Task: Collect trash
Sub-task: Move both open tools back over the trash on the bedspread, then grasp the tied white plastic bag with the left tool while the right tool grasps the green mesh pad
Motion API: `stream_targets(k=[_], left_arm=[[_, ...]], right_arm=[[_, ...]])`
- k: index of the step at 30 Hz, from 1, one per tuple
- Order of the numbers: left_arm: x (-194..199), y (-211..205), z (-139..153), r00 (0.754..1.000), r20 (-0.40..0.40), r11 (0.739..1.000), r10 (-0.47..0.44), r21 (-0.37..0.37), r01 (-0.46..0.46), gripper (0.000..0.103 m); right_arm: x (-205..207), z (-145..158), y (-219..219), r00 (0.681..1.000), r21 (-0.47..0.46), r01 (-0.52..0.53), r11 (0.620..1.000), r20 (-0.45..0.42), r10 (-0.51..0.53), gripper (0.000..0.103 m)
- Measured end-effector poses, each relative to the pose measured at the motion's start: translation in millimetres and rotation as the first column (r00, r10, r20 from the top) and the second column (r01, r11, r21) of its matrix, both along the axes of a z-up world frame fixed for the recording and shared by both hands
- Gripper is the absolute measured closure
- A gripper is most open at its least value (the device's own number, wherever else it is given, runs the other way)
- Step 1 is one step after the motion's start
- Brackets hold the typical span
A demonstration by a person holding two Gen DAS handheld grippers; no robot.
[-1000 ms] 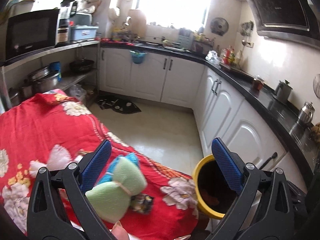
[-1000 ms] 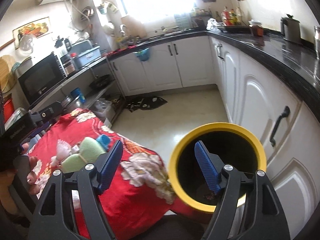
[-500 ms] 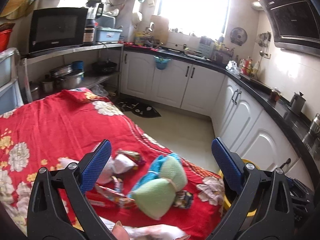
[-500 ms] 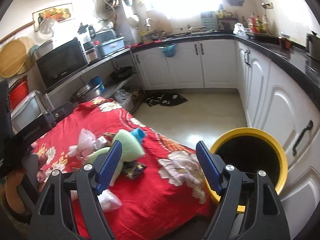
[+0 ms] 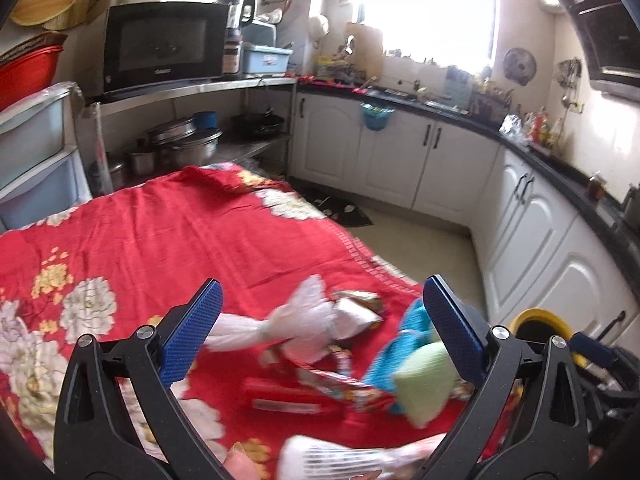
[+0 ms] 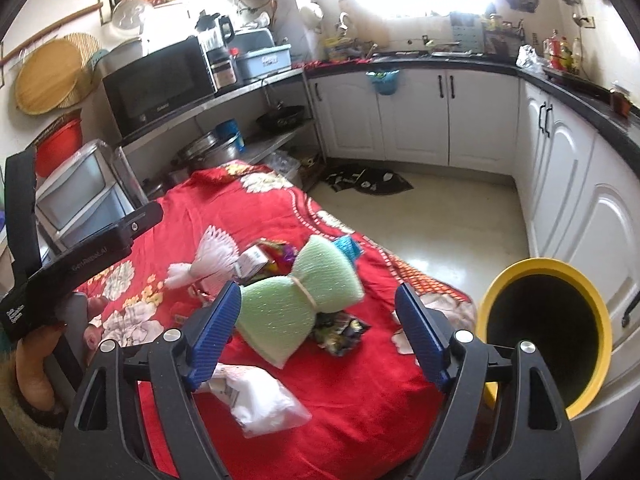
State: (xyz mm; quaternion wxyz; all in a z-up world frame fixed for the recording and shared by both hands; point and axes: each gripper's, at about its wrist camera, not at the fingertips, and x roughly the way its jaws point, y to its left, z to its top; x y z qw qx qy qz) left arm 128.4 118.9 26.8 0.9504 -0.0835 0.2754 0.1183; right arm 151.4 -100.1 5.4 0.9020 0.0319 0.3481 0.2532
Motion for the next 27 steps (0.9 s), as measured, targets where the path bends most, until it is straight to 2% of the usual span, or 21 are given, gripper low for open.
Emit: stream_targets(k=[8,12,18,24,27], left_arm=[[7,51,-28,0.995,-0.09,0.998,0.051,0.038,-0.048,0.011],[16,71,-47,0.988,-0.149,0.999,0.049,0.006,-0.049,0.011],[30,100,-77,0.977,-0.211,0.988,0.029,-0.14,-0.06,0.011],[42,119,-99,0.969,-0.247,0.946,0.032,-0.304,-0.109,0.011],[47,124,-110,0.962,-0.273,0.92,0.031,-0.367,-0.134,0.024]], right_arm=[[22,-20,21,0.996,0.01,0.009,1.0,-0.087,-0.008,0.026],[41,-35,26,0.985,0.035,0.048,0.998,-0.168,-0.041,0.026],[65,-56,33,0.96,0.048,0.11,0.993,-0.264,-0.094,0.026],[80,-68,42,0.935,0.058,0.146,0.988,-0.334,-0.119,0.026],[84,-74,43,0.922,0.073,0.156,0.985,-0.368,-0.119,0.026]])
